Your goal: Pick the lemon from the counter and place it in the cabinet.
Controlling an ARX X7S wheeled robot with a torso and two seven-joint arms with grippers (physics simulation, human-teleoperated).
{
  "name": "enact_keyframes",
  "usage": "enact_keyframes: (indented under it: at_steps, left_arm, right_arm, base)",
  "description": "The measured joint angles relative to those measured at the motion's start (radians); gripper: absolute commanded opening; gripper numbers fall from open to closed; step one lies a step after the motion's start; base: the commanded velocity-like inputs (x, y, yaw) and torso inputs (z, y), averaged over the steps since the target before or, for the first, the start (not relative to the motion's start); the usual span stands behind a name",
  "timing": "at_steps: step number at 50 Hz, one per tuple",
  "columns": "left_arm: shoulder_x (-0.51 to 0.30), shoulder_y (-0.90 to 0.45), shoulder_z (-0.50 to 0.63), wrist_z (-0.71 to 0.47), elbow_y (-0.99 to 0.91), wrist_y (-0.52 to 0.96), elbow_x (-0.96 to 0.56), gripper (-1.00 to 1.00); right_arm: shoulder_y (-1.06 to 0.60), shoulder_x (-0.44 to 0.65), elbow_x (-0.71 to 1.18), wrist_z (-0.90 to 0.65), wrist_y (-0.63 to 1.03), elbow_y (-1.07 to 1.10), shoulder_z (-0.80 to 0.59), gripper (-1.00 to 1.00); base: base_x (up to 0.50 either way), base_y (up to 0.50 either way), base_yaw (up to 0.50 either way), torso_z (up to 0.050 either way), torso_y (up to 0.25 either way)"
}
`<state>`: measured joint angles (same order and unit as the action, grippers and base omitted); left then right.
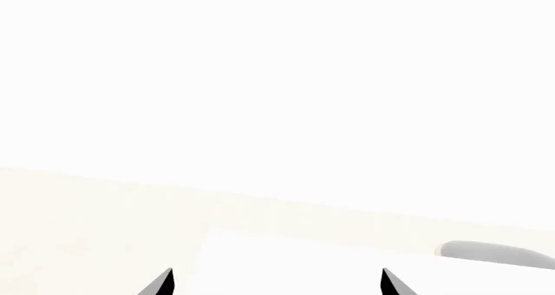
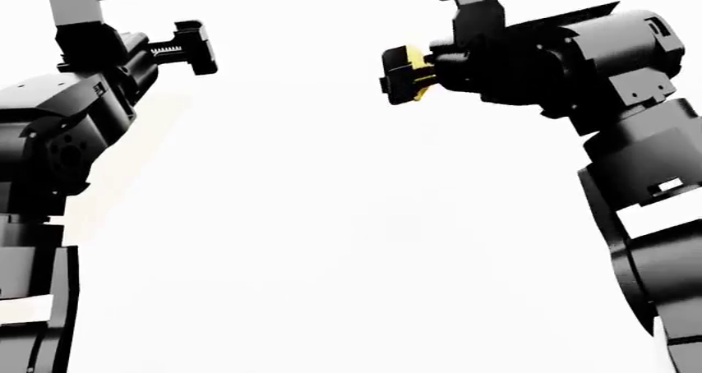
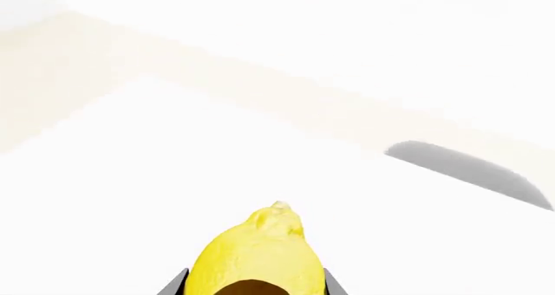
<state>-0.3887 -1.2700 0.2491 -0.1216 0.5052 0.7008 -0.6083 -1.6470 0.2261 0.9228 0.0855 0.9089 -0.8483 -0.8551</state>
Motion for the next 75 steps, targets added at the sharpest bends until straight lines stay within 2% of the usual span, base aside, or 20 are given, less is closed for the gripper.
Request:
enact_keyframes:
  at_steps: [21,38,75]
  left_arm:
    - [-0.064,-0.087,0.055,0.017,-0.115,0.164,-0.016,1.00]
    - [-0.072,-0.132,0.072,0.042,-0.121,0.187,-0.019,1.00]
    - [-0.084,-0.127,0.061,0.029,-0.169,0.218,-0.046,1.00]
  right_arm:
    - [-0.039,-0.007,0.011,-0.189,-0.219,-0.048,0.153,-1.00]
    - [-0.037,-0.012,0.019,-0.273,-0.301,-0.059,0.208,-1.00]
    - [-0.019,0.002,0.048,-0.303,-0.292,-0.009,0.230,-1.00]
  base:
    - [0.00,0.00,0.00,0.000,0.000]
    - [0.00,0.00,0.00,0.000,0.000]
    - [0.00,0.00,0.50,0.000,0.000]
